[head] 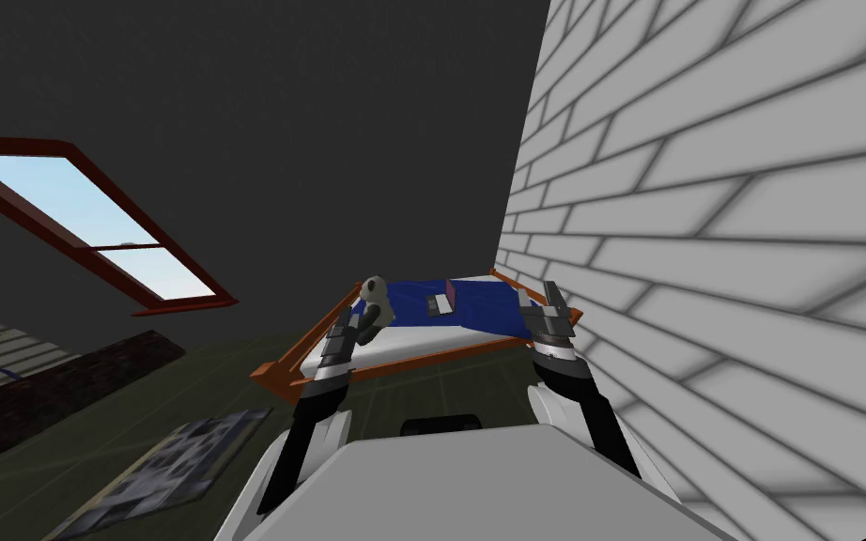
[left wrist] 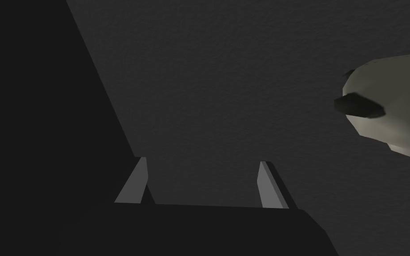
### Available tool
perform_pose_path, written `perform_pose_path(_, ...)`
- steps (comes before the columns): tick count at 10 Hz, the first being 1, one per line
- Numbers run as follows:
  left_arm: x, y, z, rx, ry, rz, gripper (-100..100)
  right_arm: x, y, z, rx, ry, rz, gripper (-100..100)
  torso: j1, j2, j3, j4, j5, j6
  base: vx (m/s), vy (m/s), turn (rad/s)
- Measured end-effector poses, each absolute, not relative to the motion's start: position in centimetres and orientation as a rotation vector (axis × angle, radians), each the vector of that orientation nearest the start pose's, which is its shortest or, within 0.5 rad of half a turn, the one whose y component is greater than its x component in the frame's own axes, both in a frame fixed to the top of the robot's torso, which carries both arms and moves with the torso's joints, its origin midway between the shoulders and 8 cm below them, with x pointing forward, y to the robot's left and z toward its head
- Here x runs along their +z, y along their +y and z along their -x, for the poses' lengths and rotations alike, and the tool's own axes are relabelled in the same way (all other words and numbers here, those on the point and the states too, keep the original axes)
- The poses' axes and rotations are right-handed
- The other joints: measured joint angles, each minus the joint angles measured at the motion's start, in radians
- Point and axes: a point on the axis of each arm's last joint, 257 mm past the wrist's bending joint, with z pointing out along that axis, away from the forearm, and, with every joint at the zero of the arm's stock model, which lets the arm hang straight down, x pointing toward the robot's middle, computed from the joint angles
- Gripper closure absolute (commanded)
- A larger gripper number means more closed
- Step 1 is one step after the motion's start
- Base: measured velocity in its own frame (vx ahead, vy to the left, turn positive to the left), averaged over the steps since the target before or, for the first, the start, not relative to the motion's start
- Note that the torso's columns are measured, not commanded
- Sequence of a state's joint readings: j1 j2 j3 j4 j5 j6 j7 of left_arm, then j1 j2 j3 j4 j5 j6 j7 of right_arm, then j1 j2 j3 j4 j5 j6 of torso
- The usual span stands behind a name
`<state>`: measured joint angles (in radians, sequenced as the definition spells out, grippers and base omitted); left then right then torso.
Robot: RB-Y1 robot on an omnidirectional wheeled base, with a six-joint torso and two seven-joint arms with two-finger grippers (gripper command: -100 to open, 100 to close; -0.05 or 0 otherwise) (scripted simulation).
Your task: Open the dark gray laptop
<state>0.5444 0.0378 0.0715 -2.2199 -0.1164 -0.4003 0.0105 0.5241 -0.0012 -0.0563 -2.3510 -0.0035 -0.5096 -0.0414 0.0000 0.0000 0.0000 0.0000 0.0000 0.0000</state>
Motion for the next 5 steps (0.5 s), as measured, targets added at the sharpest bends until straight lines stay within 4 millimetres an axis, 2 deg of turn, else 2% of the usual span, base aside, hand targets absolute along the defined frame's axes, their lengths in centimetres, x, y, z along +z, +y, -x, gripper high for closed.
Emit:
perform_pose_path(2, -3.80, 30.38, -36.20, -1.096, 0.835, 0.715, 0, 5.10, -29.51, -32.23, 1.292, 0.559, -0.615, 0, 0.000, 0.104, -0.209, 0.105, 0.000, 0.000, 0.000, 0.000, 0.000)
perform_pose_path(5, -3.79, 30.38, -36.20, -1.096, 0.835, 0.715, 0, 5.11, -29.51, -32.23, 1.292, 0.559, -0.615, 0, 0.000, 0.322, -0.644, 0.322, 0.000, 0.000, 0.000, 0.000, 0.000)
